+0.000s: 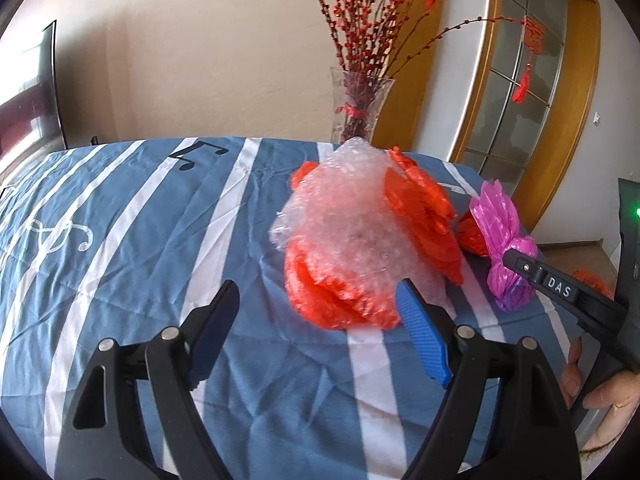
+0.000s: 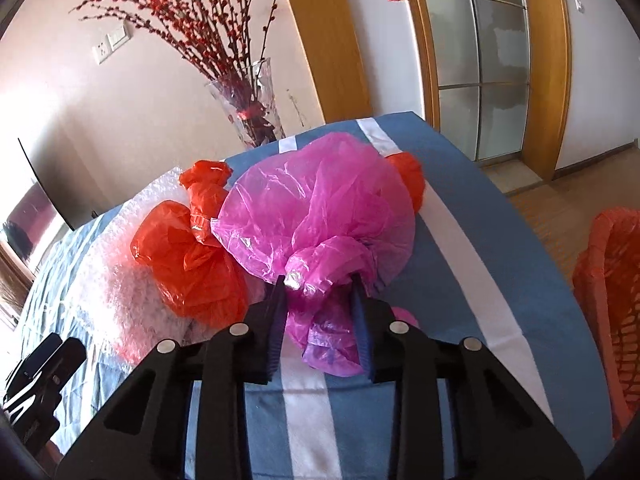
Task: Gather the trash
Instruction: 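Move both grippers back to the table toward the bubble wrap and pink bag, then grasp the bubble wrap with the left gripper while the right gripper grasps the pink bag, then carry the pink mesh bag and bubble wrap over the red wastebasket with both grippers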
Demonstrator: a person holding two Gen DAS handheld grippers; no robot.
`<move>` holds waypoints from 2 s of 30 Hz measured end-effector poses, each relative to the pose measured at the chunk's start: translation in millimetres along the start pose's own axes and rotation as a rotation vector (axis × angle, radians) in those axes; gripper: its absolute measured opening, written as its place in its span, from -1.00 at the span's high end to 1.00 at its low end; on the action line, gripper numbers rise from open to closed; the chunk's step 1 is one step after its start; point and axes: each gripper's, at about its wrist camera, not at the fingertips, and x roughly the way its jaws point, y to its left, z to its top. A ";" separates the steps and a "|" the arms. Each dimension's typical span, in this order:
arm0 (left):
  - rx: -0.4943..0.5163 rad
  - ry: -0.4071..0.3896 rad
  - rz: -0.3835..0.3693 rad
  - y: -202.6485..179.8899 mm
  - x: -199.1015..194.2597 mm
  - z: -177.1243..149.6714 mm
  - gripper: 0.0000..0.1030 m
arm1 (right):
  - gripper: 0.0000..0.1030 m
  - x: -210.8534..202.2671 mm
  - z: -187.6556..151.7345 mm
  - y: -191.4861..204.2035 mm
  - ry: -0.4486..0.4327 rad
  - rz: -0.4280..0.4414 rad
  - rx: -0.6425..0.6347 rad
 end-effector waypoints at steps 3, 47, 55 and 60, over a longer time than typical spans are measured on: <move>0.008 0.002 -0.010 -8.0 1.2 3.4 -0.53 | 0.44 -9.4 -1.0 -8.4 -0.008 0.011 0.011; 0.028 -0.012 -0.061 -24.6 -15.7 28.3 0.79 | 0.48 -69.7 -17.5 -40.6 -0.044 0.050 0.025; 0.055 -0.057 -0.118 -42.5 -55.4 22.8 0.80 | 0.48 -97.6 -19.5 -46.0 -0.085 0.048 0.023; 0.073 -0.071 -0.162 -60.1 -73.8 17.8 0.80 | 0.48 -112.3 -23.6 -54.0 -0.105 0.040 0.031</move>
